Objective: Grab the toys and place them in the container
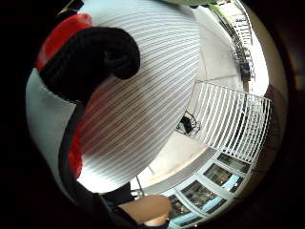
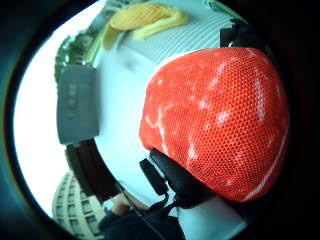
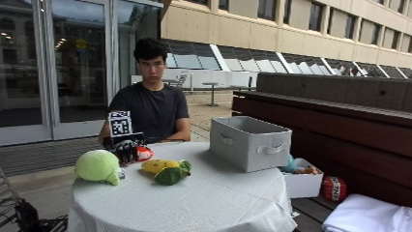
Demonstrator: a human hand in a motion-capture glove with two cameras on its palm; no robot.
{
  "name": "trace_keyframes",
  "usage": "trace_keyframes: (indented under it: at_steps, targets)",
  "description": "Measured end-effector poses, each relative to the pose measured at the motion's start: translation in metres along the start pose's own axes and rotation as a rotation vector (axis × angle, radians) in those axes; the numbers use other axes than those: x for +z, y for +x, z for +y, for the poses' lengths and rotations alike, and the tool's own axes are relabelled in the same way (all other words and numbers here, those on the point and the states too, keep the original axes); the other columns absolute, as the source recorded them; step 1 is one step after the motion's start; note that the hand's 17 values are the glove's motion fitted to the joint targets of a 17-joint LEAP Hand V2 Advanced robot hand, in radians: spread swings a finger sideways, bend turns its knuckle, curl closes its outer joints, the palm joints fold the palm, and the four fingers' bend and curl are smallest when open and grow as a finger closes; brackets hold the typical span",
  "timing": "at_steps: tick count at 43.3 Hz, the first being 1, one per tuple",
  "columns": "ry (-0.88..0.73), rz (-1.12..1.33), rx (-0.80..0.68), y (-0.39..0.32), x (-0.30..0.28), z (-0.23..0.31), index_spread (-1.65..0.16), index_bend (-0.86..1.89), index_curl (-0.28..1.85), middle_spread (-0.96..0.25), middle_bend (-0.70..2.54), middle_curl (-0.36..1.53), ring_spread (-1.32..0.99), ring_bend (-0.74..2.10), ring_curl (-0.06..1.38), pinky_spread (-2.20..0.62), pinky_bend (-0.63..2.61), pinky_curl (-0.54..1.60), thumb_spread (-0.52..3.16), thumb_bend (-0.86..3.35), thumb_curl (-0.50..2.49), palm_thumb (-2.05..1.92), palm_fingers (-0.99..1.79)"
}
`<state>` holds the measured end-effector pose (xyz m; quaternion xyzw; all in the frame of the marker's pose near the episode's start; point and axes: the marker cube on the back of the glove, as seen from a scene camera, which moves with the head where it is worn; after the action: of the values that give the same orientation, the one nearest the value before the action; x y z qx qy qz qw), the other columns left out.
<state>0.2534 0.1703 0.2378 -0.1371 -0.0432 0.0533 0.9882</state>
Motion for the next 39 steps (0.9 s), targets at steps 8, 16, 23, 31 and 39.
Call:
trace_keyframes:
  at_steps: [8, 16, 23, 31, 39]
  targets:
    - [-0.096, -0.01, 0.028, -0.003, -0.01, 0.01, -0.12, 0.7, 0.64, -0.24, 0.18, 0.39, -0.48, 0.45, 0.34, -0.34, 0.66, 0.4, 1.29, 0.25, 0.34, 0.52, 1.12]
    - [-0.096, -0.017, -0.009, -0.005, -0.016, 0.017, -0.09, 0.74, 0.71, -0.28, 0.28, 0.44, -0.48, 0.62, 0.41, -0.45, 0.67, 0.41, 1.15, 0.33, 0.45, 0.76, 1.25]
    - [-0.036, 0.04, -0.008, -0.013, -0.026, 0.01, -0.11, 0.5, 0.74, -0.3, 0.39, 0.49, -0.47, 0.86, 0.48, -0.48, 0.74, 0.41, 1.06, 0.49, 0.57, 1.01, 1.18]
    - [0.184, 0.047, -0.004, -0.026, -0.047, -0.024, -0.23, 0.09, 0.55, -0.31, 0.46, 0.53, -0.45, 1.05, 0.52, -0.5, 0.91, 0.44, 0.93, 0.57, 0.67, 1.09, 1.03]
    - [0.286, 0.07, -0.009, -0.049, -0.095, -0.054, -0.27, 0.25, 0.59, -0.35, 0.43, 0.54, -0.45, 0.93, 0.48, -0.46, 0.81, 0.4, 0.76, 0.35, 0.68, 0.8, 1.05]
